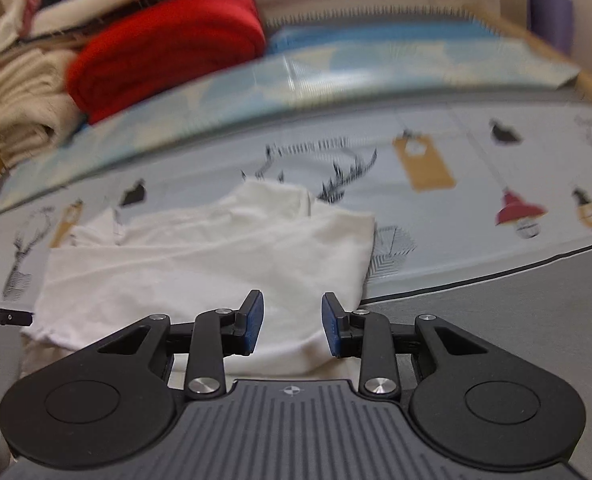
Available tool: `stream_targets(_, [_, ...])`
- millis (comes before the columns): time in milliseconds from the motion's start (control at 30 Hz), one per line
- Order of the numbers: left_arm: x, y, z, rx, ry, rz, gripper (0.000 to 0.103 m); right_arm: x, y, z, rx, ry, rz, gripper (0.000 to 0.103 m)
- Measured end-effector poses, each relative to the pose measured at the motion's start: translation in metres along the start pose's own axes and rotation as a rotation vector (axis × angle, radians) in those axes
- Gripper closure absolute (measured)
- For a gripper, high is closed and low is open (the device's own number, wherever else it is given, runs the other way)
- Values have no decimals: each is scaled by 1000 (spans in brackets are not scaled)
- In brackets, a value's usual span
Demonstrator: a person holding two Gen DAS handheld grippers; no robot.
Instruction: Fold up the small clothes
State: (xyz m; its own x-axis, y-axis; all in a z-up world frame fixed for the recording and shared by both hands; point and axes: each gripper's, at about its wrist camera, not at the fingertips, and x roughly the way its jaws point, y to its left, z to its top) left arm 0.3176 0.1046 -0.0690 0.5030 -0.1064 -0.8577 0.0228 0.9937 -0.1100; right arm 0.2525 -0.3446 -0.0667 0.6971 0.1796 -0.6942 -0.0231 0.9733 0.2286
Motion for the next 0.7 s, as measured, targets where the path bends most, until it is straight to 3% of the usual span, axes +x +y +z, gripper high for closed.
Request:
stream_targets(133, [-61,1,-44,16,-119,-1,75,-60,8,-28,-52,-77,13,69])
stream_targets(400, [-122,19,-145,-35,-183,9,75,-127,6,-95,4,-100,19,69])
stream_targets(533, [-128,34,-186,-107,-137,6,76,-146,0,-128,12,-94,14,70])
stream_targets(700, [-124,45,-204,-161,-76,-25,76,-150,-26,-164,127,-29,31,72])
